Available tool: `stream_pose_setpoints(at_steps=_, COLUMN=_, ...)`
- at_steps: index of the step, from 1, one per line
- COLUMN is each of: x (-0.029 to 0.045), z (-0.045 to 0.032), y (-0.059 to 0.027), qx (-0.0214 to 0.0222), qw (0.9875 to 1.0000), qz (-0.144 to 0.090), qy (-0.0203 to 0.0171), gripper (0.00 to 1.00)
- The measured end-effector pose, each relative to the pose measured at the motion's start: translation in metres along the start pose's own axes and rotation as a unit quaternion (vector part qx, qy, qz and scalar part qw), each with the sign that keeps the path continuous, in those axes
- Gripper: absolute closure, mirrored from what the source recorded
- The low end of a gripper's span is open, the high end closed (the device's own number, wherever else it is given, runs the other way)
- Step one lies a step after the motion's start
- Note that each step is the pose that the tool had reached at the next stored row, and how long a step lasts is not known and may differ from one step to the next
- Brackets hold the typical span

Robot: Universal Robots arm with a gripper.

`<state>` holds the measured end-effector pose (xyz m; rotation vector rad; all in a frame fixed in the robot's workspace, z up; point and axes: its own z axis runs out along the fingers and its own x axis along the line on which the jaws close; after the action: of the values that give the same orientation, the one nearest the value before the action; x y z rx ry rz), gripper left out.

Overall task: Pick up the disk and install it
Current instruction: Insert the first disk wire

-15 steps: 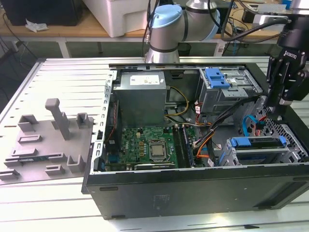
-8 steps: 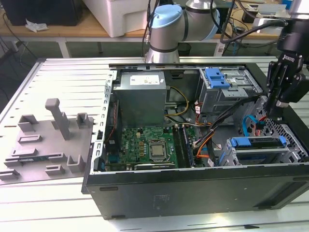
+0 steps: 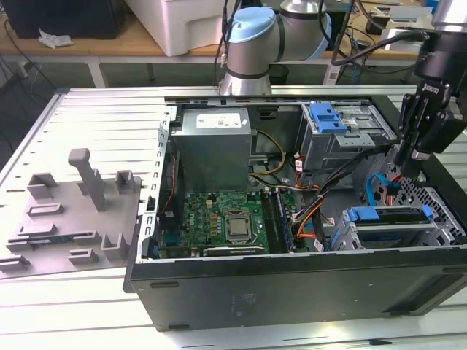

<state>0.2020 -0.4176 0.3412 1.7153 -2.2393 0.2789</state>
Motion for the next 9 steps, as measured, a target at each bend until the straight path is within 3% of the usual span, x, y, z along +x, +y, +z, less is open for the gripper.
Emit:
stream_pose_setpoints(at_steps=5, x=-0.0041, z=-0.0008, y=0.0004, qx=-0.0052, qw=0.9999, qz=-0.001, qy=0.0089, gripper=0.66)
stream_pose_setpoints(at_steps=6, x=-0.0041, z=-0.0006, y=0.0003, qx=-0.007, qw=0.9999, qz=-0.002, qy=0.011, gripper=0.73)
stream_pose_setpoints(at_steps=8, x=-0.0043, z=-0.0003, y=-0.0001, qx=-0.0095, qw=0.9999, qz=-0.003, qy=0.0134, gripper=0.73)
stream_pose_setpoints(at_steps=9, x=-0.0045, z=-0.0001, y=-0.0003, qx=-0.0103, qw=0.9998, qz=-0.003, qy=0.0145, gripper=0.8)
